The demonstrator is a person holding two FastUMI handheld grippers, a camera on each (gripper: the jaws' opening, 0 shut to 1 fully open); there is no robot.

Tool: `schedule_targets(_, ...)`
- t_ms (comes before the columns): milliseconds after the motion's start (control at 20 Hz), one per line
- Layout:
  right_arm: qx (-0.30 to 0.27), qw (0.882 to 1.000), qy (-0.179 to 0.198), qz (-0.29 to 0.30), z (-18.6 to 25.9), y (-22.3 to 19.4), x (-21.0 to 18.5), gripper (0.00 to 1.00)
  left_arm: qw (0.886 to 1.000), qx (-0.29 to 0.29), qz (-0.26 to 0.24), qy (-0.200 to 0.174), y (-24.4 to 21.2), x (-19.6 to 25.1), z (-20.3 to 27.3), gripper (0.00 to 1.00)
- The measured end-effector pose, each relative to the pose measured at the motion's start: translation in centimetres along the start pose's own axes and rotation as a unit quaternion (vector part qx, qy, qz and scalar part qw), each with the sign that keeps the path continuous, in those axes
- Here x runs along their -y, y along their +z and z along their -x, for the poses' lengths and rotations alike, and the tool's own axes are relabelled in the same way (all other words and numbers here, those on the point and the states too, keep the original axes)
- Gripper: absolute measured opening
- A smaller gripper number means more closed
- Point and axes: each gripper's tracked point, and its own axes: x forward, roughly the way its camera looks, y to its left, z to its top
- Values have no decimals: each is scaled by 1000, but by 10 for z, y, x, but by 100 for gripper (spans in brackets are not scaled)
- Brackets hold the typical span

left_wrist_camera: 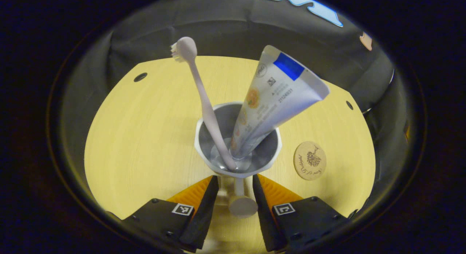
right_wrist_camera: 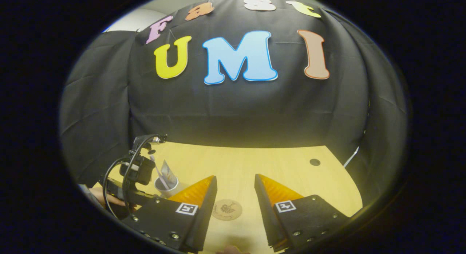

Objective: Put the toothbrush and toothpaste on the desktop into the cup, then pick up the cup and place it on the coaster on the desktop.

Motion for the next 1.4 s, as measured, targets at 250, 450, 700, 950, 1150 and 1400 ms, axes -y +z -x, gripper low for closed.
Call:
schedule_targets(250,-9,1000,-1,-11,-1,-4,2,62,1000,-8,9,5,-6,0,-3,56)
schedule_targets(450,-10,1000,-4,-16,2,-5,3,62,999,-2,-28,32,-6,-6,-6,36)
schedule_targets(700,-15,1000,-7,-18,7,-9,4,62,999,20,-39,22,-5,-5,-2,35)
schedule_targets(950,-13,1000,-13,-23,14,-10,9,62,998,41,-39,13,-4,2,-2,30)
schedule_targets(1150,-12,999,-19,-29,19,-11,15,62,996,58,-62,9,0,18,5,30)
schedule_targets(1400,-11,999,-31,-29,27,-14,27,62,993,66,-94,-26,0,63,13,30)
